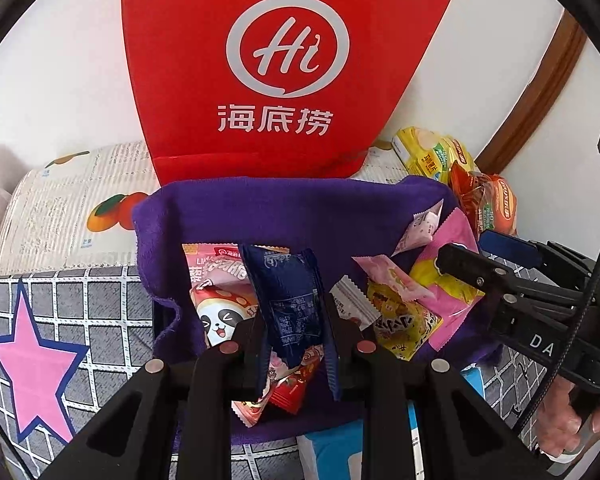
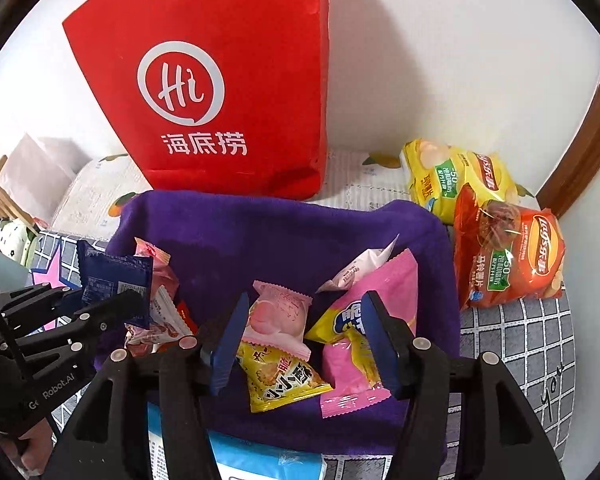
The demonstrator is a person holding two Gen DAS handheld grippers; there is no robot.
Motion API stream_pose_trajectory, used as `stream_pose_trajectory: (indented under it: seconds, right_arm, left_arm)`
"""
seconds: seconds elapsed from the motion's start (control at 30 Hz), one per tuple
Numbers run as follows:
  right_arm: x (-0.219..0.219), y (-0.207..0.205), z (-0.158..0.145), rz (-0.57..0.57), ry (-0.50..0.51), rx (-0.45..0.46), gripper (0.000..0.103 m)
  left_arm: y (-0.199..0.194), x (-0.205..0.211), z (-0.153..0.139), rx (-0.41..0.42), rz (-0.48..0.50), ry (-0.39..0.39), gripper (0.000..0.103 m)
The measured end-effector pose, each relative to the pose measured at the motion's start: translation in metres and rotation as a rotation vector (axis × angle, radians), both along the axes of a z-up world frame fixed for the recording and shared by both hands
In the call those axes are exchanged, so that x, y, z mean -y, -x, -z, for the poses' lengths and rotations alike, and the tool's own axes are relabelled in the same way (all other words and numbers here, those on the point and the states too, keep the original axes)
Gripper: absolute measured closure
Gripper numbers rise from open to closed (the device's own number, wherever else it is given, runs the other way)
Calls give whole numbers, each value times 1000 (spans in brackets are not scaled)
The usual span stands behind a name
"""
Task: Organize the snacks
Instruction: 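Lower the amam candy onto the towel and open the right tool, then lower the blue packet onto the towel and open the left tool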
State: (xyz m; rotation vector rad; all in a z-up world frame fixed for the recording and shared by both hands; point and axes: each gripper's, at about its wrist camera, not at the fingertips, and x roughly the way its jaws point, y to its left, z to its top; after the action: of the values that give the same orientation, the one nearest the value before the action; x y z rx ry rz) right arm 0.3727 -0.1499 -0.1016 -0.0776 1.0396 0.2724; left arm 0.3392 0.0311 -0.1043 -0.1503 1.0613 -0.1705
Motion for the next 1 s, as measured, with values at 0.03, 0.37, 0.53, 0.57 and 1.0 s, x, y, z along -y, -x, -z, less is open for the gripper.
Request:
stream_pose_trajectory:
  seconds: [0.03, 0.37, 0.53, 0.57, 1.0]
  right_arm:
    - [0, 0, 0, 0, 0, -1, 45]
    - [-2, 1, 1, -8, 9, -1, 45]
    - [-4, 2, 1, -18, 12, 1, 45]
    - [-4, 2, 1, -20, 13, 0, 45]
    - [-1, 4, -7, -13, 10, 17, 45]
  left_arm:
    - [0, 0, 0, -1, 1, 0, 82]
    - [0, -2, 0, -6, 8, 14, 78]
    - [0, -1, -2, 3, 13, 10, 63]
    - [1, 0, -3, 6, 14, 8, 62]
    - [4, -2, -14, 49, 5, 22, 45]
